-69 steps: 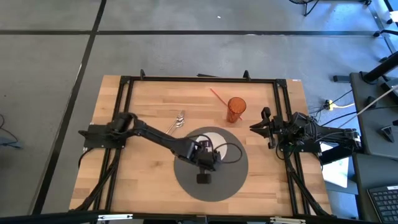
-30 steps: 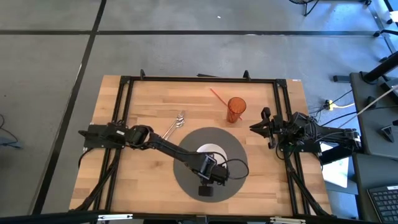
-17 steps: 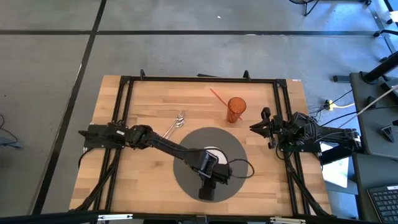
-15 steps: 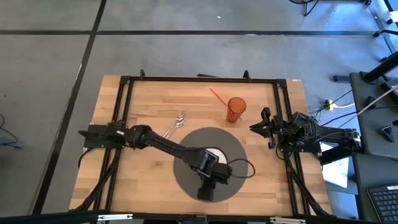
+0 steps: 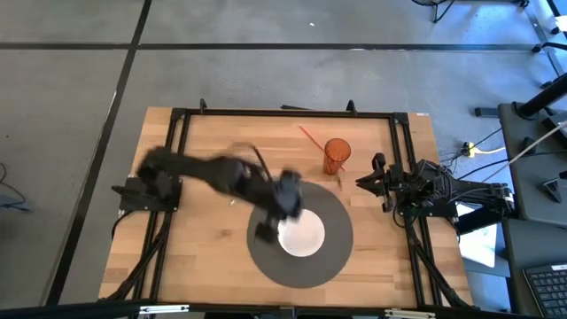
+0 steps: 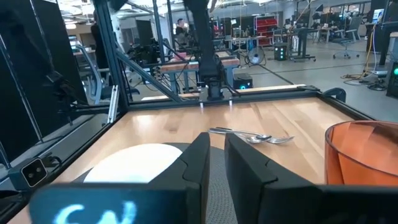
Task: Pick & Place Utensil
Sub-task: Put the red straw into the orange glass
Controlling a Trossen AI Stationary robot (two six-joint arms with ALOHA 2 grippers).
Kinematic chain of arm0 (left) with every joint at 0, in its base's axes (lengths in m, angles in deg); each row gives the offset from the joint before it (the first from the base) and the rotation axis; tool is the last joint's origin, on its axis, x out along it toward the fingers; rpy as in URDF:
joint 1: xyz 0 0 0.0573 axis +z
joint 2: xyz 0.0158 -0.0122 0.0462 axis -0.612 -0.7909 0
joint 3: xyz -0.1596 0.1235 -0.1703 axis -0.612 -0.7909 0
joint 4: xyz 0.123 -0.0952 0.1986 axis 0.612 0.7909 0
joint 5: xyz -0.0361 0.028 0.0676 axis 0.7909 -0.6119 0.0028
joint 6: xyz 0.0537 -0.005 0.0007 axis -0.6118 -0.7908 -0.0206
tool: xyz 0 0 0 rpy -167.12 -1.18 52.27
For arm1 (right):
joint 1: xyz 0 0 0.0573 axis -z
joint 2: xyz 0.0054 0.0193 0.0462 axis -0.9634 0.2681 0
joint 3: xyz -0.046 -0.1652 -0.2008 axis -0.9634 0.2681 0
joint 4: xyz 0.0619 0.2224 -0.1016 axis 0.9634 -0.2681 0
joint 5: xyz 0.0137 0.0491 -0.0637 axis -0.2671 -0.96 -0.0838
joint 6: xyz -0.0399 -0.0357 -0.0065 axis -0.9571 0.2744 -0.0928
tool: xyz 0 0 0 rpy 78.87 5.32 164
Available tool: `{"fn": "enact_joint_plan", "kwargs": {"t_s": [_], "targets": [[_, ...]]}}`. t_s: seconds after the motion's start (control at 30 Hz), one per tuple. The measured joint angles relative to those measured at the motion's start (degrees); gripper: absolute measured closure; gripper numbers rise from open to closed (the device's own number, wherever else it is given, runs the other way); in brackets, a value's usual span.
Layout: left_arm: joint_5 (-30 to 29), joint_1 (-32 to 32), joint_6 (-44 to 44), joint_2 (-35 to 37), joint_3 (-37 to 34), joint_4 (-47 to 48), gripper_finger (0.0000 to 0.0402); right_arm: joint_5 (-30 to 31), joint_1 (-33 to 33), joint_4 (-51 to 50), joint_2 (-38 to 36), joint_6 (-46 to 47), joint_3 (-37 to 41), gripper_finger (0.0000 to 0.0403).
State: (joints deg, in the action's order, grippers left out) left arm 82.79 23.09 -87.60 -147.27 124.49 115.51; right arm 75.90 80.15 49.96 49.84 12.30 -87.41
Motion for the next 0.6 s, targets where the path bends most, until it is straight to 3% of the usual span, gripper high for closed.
{"fn": "enact_joint_plan", "kwargs": {"t_s": [0.17, 0.23, 0.5, 0.6], "targets": [[11.55, 8.31, -4.35, 14.65, -22.83, -20.05, 0.0399, 0.05, 0.00, 0.00, 0.00, -0.17, 0.00, 0.0352], [12.84, 11.71, -4.61, 20.94, -34.01, -30.11, 0.0400, 0.05, 0.00, 0.00, 0.00, -0.18, 0.00, 0.0352], [8.50, 25.08, 2.93, 44.76, -73.71, -64.76, 0.0400, 0.16, 0.00, 0.00, 0.02, -0.20, 0.00, 0.0352], [2.67, 27.93, 8.31, 52.08, -85.56, -79.36, 0.0399, 0.18, 0.00, 0.00, 0.02, -0.42, 0.00, 0.0352]]}}
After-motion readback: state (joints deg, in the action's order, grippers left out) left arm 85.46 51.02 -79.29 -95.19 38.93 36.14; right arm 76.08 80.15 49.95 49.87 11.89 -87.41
